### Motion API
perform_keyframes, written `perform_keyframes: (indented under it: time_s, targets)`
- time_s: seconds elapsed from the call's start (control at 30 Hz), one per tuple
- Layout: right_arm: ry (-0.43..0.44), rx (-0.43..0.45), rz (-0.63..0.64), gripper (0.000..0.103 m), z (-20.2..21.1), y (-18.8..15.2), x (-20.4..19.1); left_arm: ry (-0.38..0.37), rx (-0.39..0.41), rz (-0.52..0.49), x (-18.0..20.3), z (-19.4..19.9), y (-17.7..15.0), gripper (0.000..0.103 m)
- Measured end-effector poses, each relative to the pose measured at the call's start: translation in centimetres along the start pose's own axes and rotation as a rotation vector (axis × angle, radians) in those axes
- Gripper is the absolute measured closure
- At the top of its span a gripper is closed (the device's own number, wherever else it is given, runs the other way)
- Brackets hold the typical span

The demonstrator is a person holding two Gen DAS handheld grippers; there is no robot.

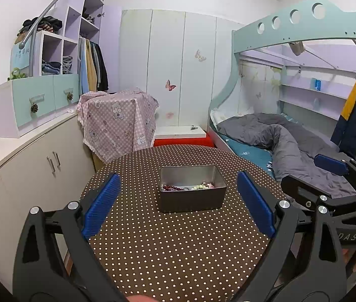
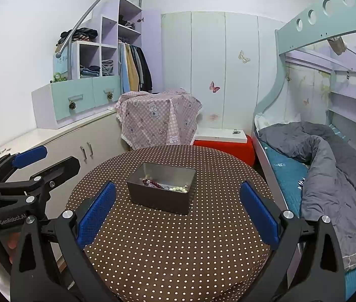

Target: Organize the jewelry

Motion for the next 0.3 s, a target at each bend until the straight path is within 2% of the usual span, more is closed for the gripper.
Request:
perform_keyframes:
  time_s: [0.3]
  targets:
    - [-0.002,-0.003,0.001,0.008,-0.06,-0.04,-0.06,0.005,-0.006,0.001,-0.25,0.07,-0.32,0.011]
Point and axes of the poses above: each gripper's, at about its wrist camera, not at the fingertips, and z roughly against the way its jaws point, x to its right, y to its top, the point moved 1 cm from there along -z, roughly the way its jaws point, and after that the axes turned 8 degrees about -z, right-handed, at the moved point
